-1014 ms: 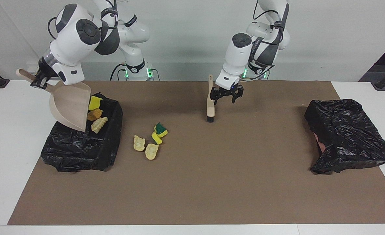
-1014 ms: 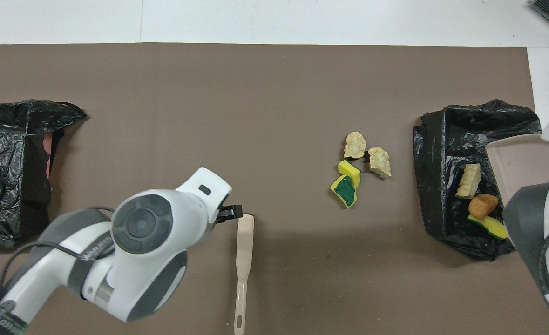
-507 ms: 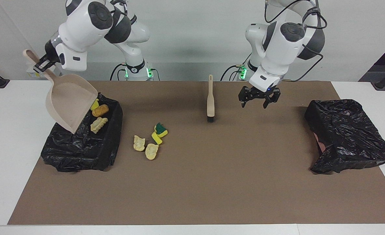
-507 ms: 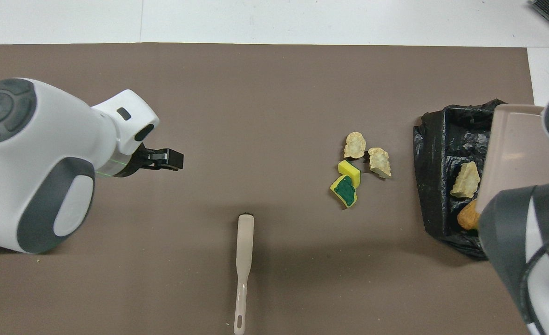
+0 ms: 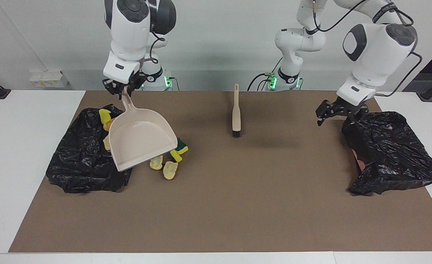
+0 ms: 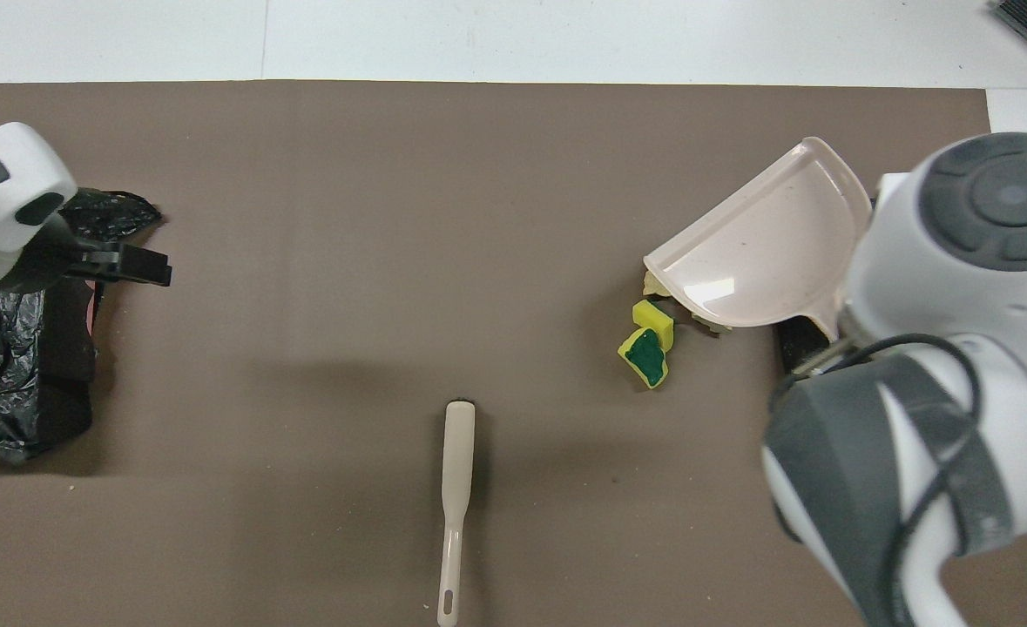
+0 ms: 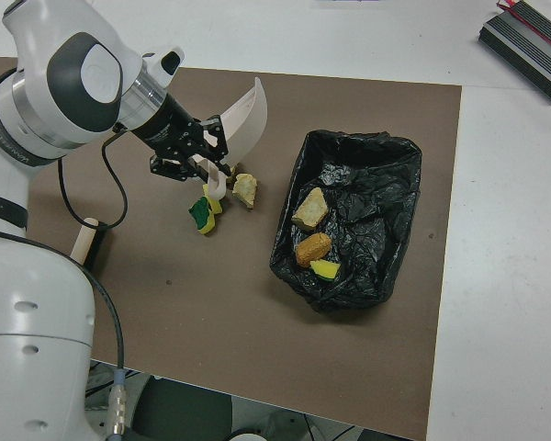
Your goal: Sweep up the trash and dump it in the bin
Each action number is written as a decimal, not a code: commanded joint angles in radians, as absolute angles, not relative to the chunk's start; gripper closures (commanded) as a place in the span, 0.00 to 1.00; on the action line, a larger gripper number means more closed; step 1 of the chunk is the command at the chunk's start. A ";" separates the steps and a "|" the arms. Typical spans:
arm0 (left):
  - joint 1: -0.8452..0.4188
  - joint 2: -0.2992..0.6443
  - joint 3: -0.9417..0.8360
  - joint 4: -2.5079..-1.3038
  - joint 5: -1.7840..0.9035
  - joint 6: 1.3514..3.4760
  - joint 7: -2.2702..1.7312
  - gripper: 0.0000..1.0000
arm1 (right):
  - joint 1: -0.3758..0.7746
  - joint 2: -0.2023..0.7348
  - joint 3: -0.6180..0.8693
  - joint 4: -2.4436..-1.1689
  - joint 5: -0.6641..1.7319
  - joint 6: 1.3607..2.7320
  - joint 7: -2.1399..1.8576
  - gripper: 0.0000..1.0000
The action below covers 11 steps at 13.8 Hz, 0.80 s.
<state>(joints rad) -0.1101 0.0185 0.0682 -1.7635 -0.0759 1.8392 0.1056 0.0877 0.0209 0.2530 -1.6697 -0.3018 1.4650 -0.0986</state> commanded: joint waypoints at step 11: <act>-0.072 -0.121 0.078 -1.770 -0.008 1.647 0.041 0.00 | 0.215 0.718 0.577 -1.289 -0.308 2.013 0.963 1.00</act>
